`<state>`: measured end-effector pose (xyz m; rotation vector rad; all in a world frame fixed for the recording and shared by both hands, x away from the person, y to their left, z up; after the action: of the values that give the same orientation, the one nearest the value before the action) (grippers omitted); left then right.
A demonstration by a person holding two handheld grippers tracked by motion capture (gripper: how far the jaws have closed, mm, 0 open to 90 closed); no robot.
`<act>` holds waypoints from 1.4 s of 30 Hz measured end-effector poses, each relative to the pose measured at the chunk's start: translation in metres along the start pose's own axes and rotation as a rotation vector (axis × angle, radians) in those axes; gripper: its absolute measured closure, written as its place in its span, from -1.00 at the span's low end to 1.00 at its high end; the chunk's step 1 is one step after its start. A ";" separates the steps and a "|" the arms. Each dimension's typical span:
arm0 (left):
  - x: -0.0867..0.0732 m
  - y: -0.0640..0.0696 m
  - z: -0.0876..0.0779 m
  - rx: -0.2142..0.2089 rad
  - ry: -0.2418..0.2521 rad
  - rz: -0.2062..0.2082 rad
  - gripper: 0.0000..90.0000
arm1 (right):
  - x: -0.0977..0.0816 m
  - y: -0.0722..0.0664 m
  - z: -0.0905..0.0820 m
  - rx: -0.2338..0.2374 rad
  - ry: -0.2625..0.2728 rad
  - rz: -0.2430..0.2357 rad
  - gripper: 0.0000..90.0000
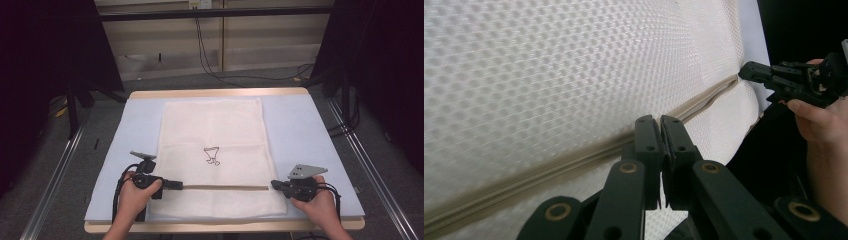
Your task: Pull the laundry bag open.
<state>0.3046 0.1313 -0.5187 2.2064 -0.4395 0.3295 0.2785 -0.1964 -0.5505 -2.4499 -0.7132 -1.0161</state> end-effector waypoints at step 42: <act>-0.019 -0.058 -0.069 0.087 0.119 -0.112 0.94 | 0.000 0.000 0.000 0.001 -0.003 -0.005 1.00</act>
<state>0.3064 0.2234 -0.5240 2.2714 -0.2398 0.4237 0.2784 -0.1961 -0.5503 -2.4499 -0.7211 -1.0140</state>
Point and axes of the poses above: each handheld gripper's, and its own axes: z roughly forward along the jaws, x roughly out of its top, y roughly to its right, the point moved 10 cm from there along z, roughly forward along the jaws, and after that the axes turned 7 degrees about z, right-handed, at the moved point
